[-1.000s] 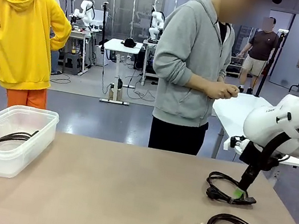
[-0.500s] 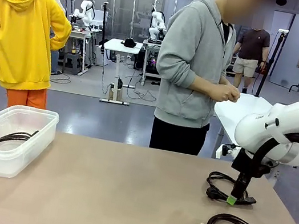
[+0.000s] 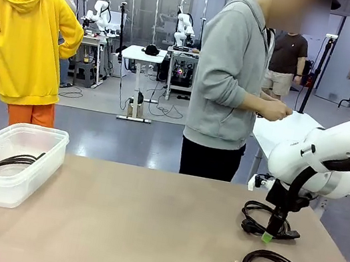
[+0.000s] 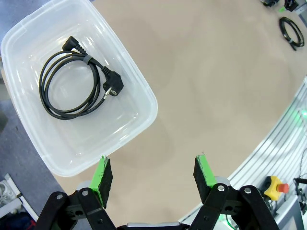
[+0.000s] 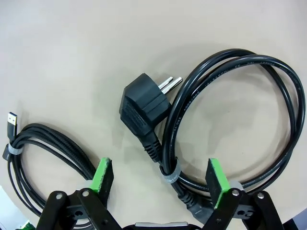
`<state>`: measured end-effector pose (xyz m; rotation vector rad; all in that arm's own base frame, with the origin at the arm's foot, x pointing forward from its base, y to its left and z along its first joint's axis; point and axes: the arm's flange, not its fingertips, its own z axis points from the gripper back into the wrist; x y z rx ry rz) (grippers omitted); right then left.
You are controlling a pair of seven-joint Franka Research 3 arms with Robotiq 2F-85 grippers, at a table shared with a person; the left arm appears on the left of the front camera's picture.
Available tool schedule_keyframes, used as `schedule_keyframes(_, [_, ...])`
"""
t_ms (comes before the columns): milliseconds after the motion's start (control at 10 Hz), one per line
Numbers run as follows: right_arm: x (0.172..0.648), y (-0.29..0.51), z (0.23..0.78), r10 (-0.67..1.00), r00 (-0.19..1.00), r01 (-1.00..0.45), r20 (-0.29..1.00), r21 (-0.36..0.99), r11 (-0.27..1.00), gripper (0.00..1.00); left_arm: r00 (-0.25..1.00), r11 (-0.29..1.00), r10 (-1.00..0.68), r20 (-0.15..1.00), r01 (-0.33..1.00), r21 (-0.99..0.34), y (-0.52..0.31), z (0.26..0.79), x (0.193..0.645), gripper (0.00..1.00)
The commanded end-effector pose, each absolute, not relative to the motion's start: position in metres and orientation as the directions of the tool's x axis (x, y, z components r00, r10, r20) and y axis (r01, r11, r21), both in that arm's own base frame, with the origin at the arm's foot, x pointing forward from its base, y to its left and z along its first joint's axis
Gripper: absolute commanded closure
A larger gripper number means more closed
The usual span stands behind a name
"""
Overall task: Organize and store the cables.
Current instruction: Place the Power Cable into the Organizing box.
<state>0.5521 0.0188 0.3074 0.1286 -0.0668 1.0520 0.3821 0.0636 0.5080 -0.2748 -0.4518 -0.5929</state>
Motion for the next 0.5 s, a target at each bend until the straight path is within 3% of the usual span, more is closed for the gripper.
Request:
schedule_keyframes(0, [0.5586,0.0187,0.3078,0.866,0.492,-0.870,0.089,0.078,0.487,0.33,0.745,0.806,-0.461,0.482,0.579,-0.123,0.0627,0.5080,0.3827,0.14])
schedule_keyframes(100, [0.5589,0.0178,0.3067,0.866,0.494,-0.869,0.083,0.076,0.489,0.68,0.745,0.806,-0.461,0.482,0.579,-0.123,0.0627,0.5080,0.3827,0.14])
schedule_keyframes(200, [0.5592,0.0171,0.3056,0.865,0.495,-0.868,0.079,0.077,0.490,0.91,0.745,0.806,-0.461,0.482,0.579,-0.123,0.0627,0.5080,0.3827,0.14])
schedule_keyframes(300, [0.5594,0.0175,0.3041,0.867,0.494,-0.869,0.072,0.075,0.489,1.00,0.745,0.806,-0.461,0.482,0.579,-0.123,0.0627,0.5080,0.3827,0.14])
schedule_keyframes(400, [0.5600,0.0175,0.3030,0.867,0.494,-0.869,0.070,0.073,0.489,1.00,0.745,0.806,-0.461,0.482,0.579,-0.123,0.0627,0.5080,0.3827,0.14])
